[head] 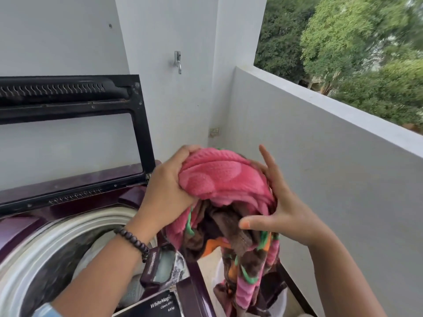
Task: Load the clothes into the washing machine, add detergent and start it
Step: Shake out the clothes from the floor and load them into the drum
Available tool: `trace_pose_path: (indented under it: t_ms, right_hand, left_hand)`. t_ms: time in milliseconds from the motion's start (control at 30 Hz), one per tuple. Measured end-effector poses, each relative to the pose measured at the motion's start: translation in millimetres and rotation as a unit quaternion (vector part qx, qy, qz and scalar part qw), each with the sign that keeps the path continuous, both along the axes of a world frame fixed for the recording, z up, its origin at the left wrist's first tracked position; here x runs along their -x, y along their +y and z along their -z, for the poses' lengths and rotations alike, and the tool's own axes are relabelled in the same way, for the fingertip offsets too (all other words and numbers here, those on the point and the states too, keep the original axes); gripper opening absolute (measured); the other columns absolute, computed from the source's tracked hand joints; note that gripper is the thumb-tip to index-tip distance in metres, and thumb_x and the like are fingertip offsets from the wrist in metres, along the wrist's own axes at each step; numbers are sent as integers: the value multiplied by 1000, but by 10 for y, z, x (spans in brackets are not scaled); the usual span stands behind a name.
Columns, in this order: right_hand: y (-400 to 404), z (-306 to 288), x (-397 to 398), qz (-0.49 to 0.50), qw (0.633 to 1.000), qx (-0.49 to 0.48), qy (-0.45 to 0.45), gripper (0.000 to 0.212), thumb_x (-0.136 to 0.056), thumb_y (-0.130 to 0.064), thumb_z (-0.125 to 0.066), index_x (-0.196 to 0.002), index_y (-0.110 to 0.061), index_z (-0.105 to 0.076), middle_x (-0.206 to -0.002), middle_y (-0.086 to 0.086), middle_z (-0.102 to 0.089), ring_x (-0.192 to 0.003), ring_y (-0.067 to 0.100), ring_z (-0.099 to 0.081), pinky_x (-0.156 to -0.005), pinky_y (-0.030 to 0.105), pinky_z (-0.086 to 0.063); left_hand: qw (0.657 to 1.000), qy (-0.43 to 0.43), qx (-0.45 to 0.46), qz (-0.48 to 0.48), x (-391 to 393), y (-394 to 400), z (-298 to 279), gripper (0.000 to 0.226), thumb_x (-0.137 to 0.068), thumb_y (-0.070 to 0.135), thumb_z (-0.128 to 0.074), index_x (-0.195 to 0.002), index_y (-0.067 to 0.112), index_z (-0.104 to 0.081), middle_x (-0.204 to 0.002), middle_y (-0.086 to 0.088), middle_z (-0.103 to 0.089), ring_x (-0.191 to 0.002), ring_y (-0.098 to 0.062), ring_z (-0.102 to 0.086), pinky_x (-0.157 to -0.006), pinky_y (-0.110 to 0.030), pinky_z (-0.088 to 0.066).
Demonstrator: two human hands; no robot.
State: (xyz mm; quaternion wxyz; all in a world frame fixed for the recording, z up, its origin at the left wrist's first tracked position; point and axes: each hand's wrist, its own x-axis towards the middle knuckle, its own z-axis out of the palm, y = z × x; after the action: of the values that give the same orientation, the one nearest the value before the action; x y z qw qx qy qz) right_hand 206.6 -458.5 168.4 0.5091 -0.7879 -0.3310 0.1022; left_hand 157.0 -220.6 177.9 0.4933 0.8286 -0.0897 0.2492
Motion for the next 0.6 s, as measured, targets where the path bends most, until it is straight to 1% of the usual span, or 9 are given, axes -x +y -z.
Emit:
trace_pose_path:
  t_ms: [67,100,167,200,267,333,433,533,600]
  right_hand:
    - [-85,105,2,2,997,-41,72,139,-50,-52,-91,-149,-50,6,-150,-26,-30,-134,-1,-43,-105,21,-42]
    - [-114,158,12,9,993,-65,102,142,-47,-54,-91,-151,-46,5,-150,-25,-31,-134,-2,-43,-104,18,-42]
    - [-142,282,14,18,984,-105,145,145,-43,-56,-92,-153,-39,1,-153,-17,-33,-135,1,-43,-106,24,-42]
    - [-145,337,13,16,980,-122,159,144,-43,-55,-92,-154,-38,-1,-155,-11,-34,-136,6,-43,-110,33,-41]
    - [-120,402,22,-1,970,-159,186,138,-47,-52,-93,-153,-38,-6,-156,-4,-34,-138,16,-43,-112,48,-38]
    - [-27,414,38,-20,960,-190,203,128,-51,-48,-93,-152,-39,-14,-153,-1,-40,-137,23,-44,-109,50,-40]
    - [218,430,72,24,949,-220,225,117,-47,-43,-96,-146,-28,-34,-140,5,-55,-127,28,-55,-101,51,-47]
    - [370,437,63,137,924,-289,209,97,-47,-26,-96,-132,-15,-52,-120,6,-70,-111,26,-66,-83,37,-57]
    - [341,389,25,186,916,-313,168,75,-57,-9,-84,-127,-14,-57,-113,3,-73,-105,20,-69,-78,29,-58]
  left_hand:
    - [992,3,125,4,8,26,-27,53,-63,15,-82,-108,32,-60,-94,13,-70,-79,-4,-68,-64,-18,-56]
    - [980,3,198,6,10,28,-43,50,-63,13,-79,-105,32,-60,-88,12,-70,-68,-5,-66,-56,-17,-54]
    - [947,-15,322,-4,0,41,-64,43,-66,9,-73,-101,29,-58,-74,11,-69,-52,-3,-59,-44,-16,-49]
    - [928,-28,370,-11,-9,43,-61,43,-66,6,-71,-101,26,-58,-71,11,-69,-53,-3,-59,-46,-17,-50]
    - [897,-38,439,-29,-24,28,-16,50,-63,3,-76,-107,19,-58,-77,10,-69,-65,-7,-63,-61,-26,-55]
    - [871,-33,487,-55,-21,-41,71,71,-57,6,-83,-122,11,-55,-93,2,-70,-84,-16,-67,-80,-37,-58]
    - [859,-8,507,-71,34,-211,248,80,-61,12,-81,-133,7,-47,-120,-15,-65,-107,-24,-64,-100,-50,-50]
    - [901,72,428,-11,150,-297,487,97,-58,31,-89,-141,17,-39,-128,-11,-62,-119,-25,-60,-105,-53,-45]
    - [934,117,334,46,238,-273,614,101,-56,43,-91,-139,27,-36,-127,-11,-62,-120,-27,-60,-108,-51,-42]
